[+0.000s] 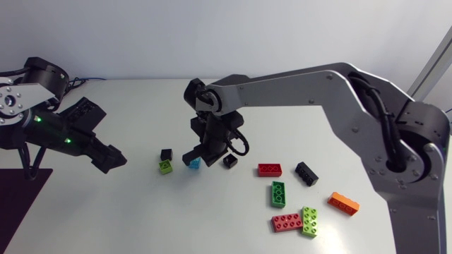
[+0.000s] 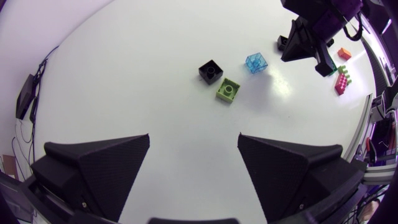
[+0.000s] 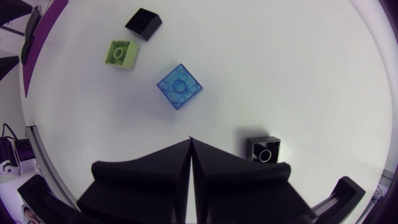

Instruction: Sort duplo bricks by size, large to the right and small to the left

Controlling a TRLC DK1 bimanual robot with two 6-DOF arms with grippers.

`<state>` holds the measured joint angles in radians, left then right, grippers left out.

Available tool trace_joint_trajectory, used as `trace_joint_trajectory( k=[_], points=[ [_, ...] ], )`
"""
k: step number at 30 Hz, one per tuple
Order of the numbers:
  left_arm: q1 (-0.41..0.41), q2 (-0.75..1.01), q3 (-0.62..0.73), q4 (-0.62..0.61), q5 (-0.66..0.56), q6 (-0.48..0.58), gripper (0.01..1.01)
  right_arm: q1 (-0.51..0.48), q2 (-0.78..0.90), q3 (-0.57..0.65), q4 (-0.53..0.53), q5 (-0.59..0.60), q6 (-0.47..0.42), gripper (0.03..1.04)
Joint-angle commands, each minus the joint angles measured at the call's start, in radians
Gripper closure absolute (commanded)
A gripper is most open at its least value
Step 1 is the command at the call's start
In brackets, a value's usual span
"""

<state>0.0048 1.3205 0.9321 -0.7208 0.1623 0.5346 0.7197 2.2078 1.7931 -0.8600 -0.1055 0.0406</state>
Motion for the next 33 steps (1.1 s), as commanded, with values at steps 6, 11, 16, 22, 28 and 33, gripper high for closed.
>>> trace_joint_trajectory(
  k=[6,11,16,22,28,33],
  points=[
    [-0.016,-0.024,-0.015,-0.011,0.020,0.008,0.043,-0.075,-0.112,-0.092,0.036,0.026,0.024,0.55],
    [-0.055,-0.024,-0.012,-0.009,0.020,-0.015,0.043,-0.100,-0.132,-0.163,0.062,0.041,0.035,0.07],
    [-0.068,-0.026,-0.022,-0.011,0.020,-0.024,0.043,-0.100,-0.099,-0.179,0.113,0.040,0.036,0.07],
    [-0.066,-0.046,-0.039,-0.011,0.020,-0.022,0.043,-0.124,-0.068,-0.227,0.180,0.092,0.018,0.07],
    [-0.068,-0.046,-0.041,-0.009,0.020,-0.024,0.043,-0.132,-0.020,-0.210,0.185,0.101,0.013,0.07],
    [-0.068,-0.041,-0.039,-0.008,0.020,-0.024,0.043,-0.117,-0.020,-0.195,0.164,0.102,0.013,0.18]
  ],
)
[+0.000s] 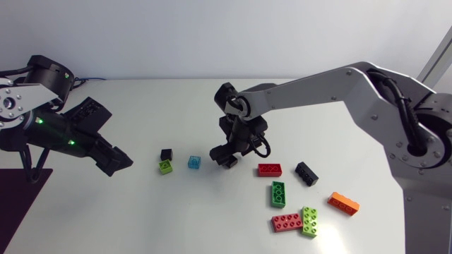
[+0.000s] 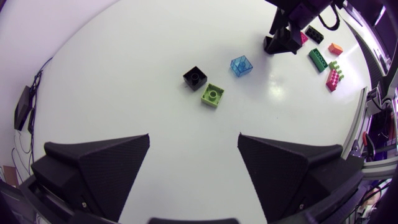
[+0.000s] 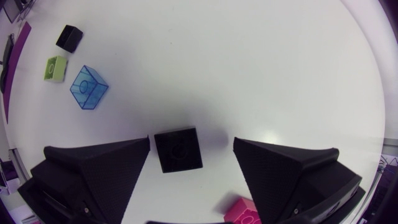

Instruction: Sort duplo bricks by size, large to the right and small to the left

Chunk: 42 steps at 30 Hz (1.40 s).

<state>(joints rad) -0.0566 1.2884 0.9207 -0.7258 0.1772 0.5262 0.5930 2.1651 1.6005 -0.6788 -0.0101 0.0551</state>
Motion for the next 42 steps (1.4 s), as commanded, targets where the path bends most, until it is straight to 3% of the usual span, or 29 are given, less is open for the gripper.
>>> trace_joint_trajectory(
  k=[1,4,8,15,24,25,28,29,31,32,42],
  points=[
    [-0.006,-0.011,-0.026,-0.003,0.005,-0.015,0.043,0.014,0.021,-0.001,-0.019,0.004,0.000,0.21],
    [-0.006,-0.009,-0.028,-0.003,0.005,-0.014,0.043,0.021,0.019,0.006,-0.024,-0.019,0.005,0.47],
    [-0.003,-0.009,-0.034,-0.003,0.005,-0.012,0.043,0.022,0.013,0.007,-0.021,-0.064,0.014,0.98],
    [0.004,-0.014,-0.043,-0.003,0.005,-0.009,0.043,0.045,0.025,0.049,-0.048,-0.059,0.015,1.02],
    [0.023,-0.043,-0.065,-0.004,0.005,-0.005,0.043,0.179,0.171,0.420,-0.238,-0.068,0.017,1.01],
    [0.026,-0.046,-0.069,-0.004,0.005,-0.002,0.043,0.186,0.196,0.458,-0.251,-0.068,0.017,0.96],
    [0.037,-0.047,-0.079,-0.003,0.005,0.005,0.043,0.214,0.268,0.570,-0.321,-0.068,0.023,0.67],
    [0.038,-0.047,-0.080,-0.004,0.007,0.006,0.043,0.218,0.279,0.584,-0.331,-0.068,0.026,0.54],
    [0.041,-0.047,-0.083,-0.003,0.007,0.011,0.043,0.223,0.282,0.587,-0.332,-0.067,0.031,0.17],
    [0.044,-0.047,-0.083,-0.003,0.008,0.012,0.043,0.222,0.283,0.587,-0.337,-0.064,0.031,0.08],
    [0.024,-0.032,-0.080,0.017,0.021,0.003,0.043,0.130,0.220,0.589,-0.357,-0.057,0.028,0.07]
  ],
)
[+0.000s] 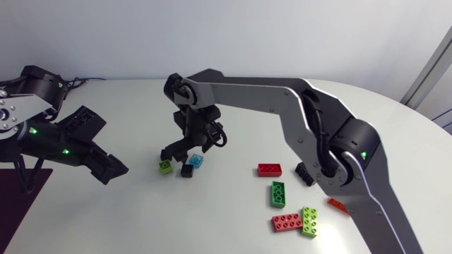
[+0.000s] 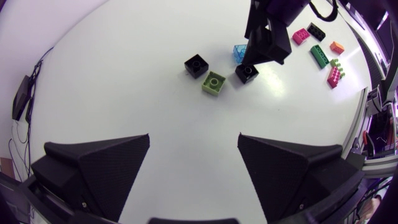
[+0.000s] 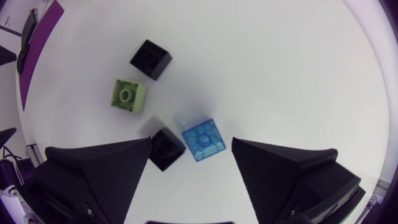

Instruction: Sort duplo bricks by size, large to the right and small to the left

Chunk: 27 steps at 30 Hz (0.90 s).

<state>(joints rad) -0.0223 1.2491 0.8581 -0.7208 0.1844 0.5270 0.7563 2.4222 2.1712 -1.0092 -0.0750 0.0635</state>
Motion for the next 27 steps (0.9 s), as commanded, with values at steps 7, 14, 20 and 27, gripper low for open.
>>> trace_joint_trajectory(
  k=[7,14,20,27],
  points=[
    [-0.249,0.130,0.075,0.024,0.013,-0.099,0.043,-0.156,-0.249,-0.217,0.024,-0.006,0.021,0.07],
    [-0.413,0.418,0.254,0.087,-0.014,-0.203,0.043,-0.330,-0.497,-0.516,0.104,-0.023,-0.004,0.07],
    [-0.430,0.633,0.421,0.130,-0.092,-0.280,0.043,-0.449,-0.680,-0.700,0.139,-0.034,-0.041,0.07],
    [-0.429,0.768,0.558,0.109,-0.117,-0.397,0.061,-0.512,-0.836,-0.794,0.150,-0.065,-0.045,0.07]
  ],
)
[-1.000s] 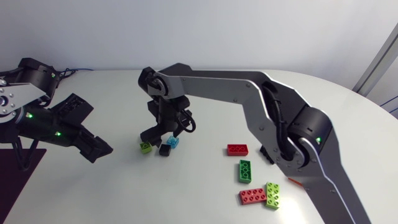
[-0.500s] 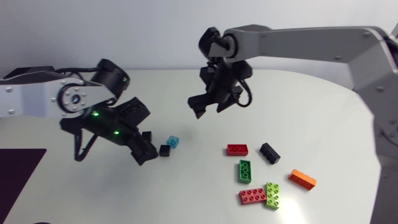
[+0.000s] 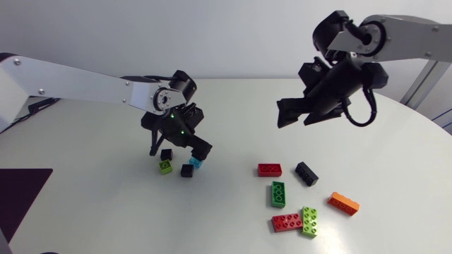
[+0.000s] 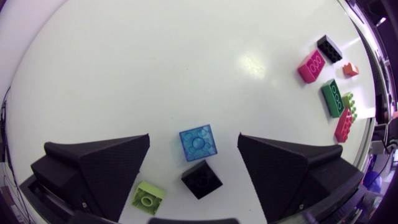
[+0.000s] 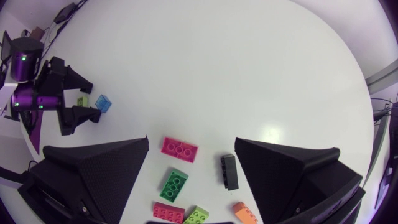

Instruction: Sort duplo bricks by size, large to the right and small to the left

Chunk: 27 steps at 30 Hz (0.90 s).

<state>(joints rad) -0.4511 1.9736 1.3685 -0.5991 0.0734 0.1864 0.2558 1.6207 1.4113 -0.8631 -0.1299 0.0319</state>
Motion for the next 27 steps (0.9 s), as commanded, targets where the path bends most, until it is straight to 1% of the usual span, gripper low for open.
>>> trace_joint_trajectory(
  k=[1,5,9,12,16,17,21,22,24,27],
  points=[
    [0.003,0.062,0.061,-0.019,-0.009,-0.077,0.062,-0.016,-0.055,-0.048,0.006,-0.010,-0.012,0.07],
    [0.005,0.123,0.093,-0.053,-0.011,-0.119,0.066,-0.023,-0.122,-0.132,0.032,-0.010,0.000,0.07],
    [-0.001,0.145,0.087,-0.053,-0.017,-0.157,0.066,-0.033,-0.154,-0.218,0.064,-0.010,0.016,0.07],
    [-0.004,0.160,0.089,-0.053,-0.017,-0.166,0.079,-0.038,-0.166,-0.272,0.090,-0.010,0.023,0.07],
    [-0.014,0.180,0.093,-0.050,-0.015,-0.166,0.218,-0.029,-0.176,-0.327,0.125,-0.030,0.040,0.07],
    [-0.015,0.186,0.095,-0.047,-0.017,-0.166,0.269,-0.024,-0.173,-0.336,0.136,-0.030,0.045,0.07],
    [-0.011,0.188,0.086,-0.011,-0.015,-0.176,0.548,-0.003,-0.140,-0.353,0.164,-0.030,0.049,0.07],
    [-0.004,0.188,0.084,-0.004,-0.015,-0.180,0.634,0.003,-0.130,-0.354,0.176,-0.030,0.051,0.07],
    [0.009,0.185,0.076,0.010,-0.015,-0.183,0.641,0.019,-0.101,-0.348,0.194,-0.030,0.053,0.07],
    [0.032,0.159,0.047,0.019,-0.015,-0.180,0.652,0.077,-0.033,-0.328,0.213,-0.030,0.062,0.07]
  ],
)
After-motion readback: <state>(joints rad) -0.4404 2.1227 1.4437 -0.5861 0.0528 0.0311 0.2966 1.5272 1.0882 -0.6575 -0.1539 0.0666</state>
